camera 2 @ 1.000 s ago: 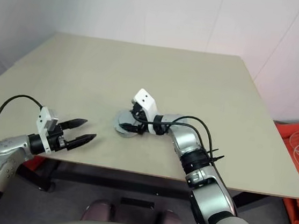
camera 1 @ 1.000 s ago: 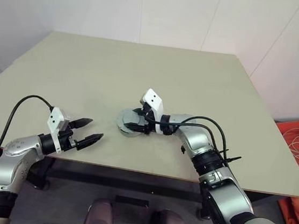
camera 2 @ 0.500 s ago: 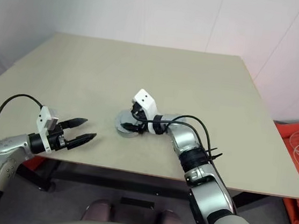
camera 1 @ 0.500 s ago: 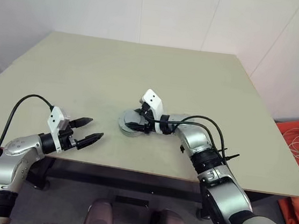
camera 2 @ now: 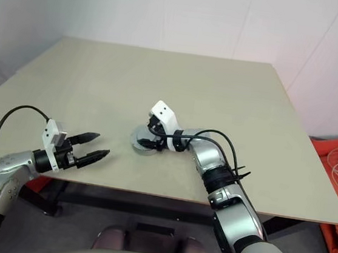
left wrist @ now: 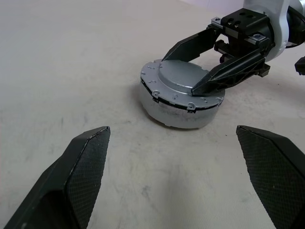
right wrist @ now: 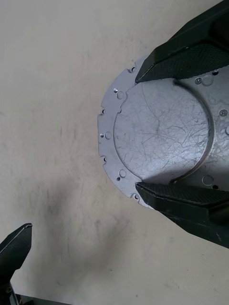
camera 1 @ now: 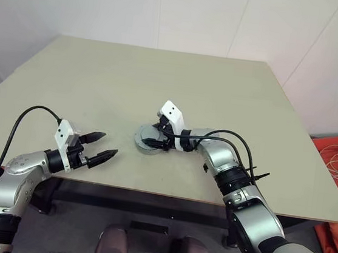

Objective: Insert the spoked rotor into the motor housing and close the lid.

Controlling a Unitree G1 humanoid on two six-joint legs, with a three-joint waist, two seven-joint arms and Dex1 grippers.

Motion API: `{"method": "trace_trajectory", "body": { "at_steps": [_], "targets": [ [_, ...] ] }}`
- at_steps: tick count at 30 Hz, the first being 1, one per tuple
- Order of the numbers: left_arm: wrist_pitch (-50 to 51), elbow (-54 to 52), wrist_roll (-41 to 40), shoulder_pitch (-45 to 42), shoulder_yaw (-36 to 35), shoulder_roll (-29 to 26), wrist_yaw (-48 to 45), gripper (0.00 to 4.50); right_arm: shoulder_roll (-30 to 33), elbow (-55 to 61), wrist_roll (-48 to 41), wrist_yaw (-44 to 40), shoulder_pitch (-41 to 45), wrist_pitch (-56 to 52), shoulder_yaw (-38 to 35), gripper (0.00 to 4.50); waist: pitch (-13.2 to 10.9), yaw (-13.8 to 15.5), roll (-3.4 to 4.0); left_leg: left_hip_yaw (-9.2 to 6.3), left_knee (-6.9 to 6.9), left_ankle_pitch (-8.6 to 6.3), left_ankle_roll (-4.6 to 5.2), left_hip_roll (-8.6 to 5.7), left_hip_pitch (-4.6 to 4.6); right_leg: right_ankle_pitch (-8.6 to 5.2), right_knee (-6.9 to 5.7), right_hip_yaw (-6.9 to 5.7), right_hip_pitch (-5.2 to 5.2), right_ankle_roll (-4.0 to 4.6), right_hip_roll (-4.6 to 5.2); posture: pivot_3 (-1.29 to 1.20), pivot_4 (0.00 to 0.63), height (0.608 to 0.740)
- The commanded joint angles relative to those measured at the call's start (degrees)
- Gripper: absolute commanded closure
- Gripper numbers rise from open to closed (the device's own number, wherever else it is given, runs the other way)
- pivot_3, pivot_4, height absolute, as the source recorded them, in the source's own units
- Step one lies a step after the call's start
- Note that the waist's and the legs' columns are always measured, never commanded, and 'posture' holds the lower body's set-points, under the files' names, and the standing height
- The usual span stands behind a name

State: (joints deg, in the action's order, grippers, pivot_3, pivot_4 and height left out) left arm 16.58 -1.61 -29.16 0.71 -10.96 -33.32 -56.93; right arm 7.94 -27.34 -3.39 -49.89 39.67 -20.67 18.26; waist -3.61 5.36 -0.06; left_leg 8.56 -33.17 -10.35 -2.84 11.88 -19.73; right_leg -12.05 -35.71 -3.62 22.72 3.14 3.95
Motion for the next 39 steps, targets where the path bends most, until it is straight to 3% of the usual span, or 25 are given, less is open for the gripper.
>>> {"method": "trace_trajectory", "body": {
  "at_steps": [1,32,39],
  "targets": [
    [-0.8,-1.1,-0.4,-0.9,-0.5,-0.1,0.1,0.00,0.1,0.6,0.2,-0.4,1.5,-0.2,-0.1,1.41,0.0,0.0,0.00,0.00,0.00,0.00,0.00,0.00,0.00,0.00,0.00,0.00,0.00,0.00,0.00,0.00,0.000,0.740],
    [0.0,-1.4,-0.5,-1.4,-0.1,0.1,0.6,0.00,0.8,-2.0,3.2,0.5,1.6,-4.2,2.2,1.41,0.0,0.0,0.00,-0.01,0.05,-0.01,0.00,0.00,0.52,-0.03,0.07,0.02,-0.50,-0.04,0.01,0.00,0.000,0.740],
    [4.3,-0.4,0.1,-5.0,-0.1,0.9,5.8,0.00,0.7,-2.3,3.0,0.5,1.6,-4.1,2.1,1.41,0.0,0.0,0.00,-0.01,0.05,-0.01,0.00,0.00,0.56,-0.03,0.07,0.03,-0.53,-0.04,0.01,0.00,0.000,0.740]
  ]
}}
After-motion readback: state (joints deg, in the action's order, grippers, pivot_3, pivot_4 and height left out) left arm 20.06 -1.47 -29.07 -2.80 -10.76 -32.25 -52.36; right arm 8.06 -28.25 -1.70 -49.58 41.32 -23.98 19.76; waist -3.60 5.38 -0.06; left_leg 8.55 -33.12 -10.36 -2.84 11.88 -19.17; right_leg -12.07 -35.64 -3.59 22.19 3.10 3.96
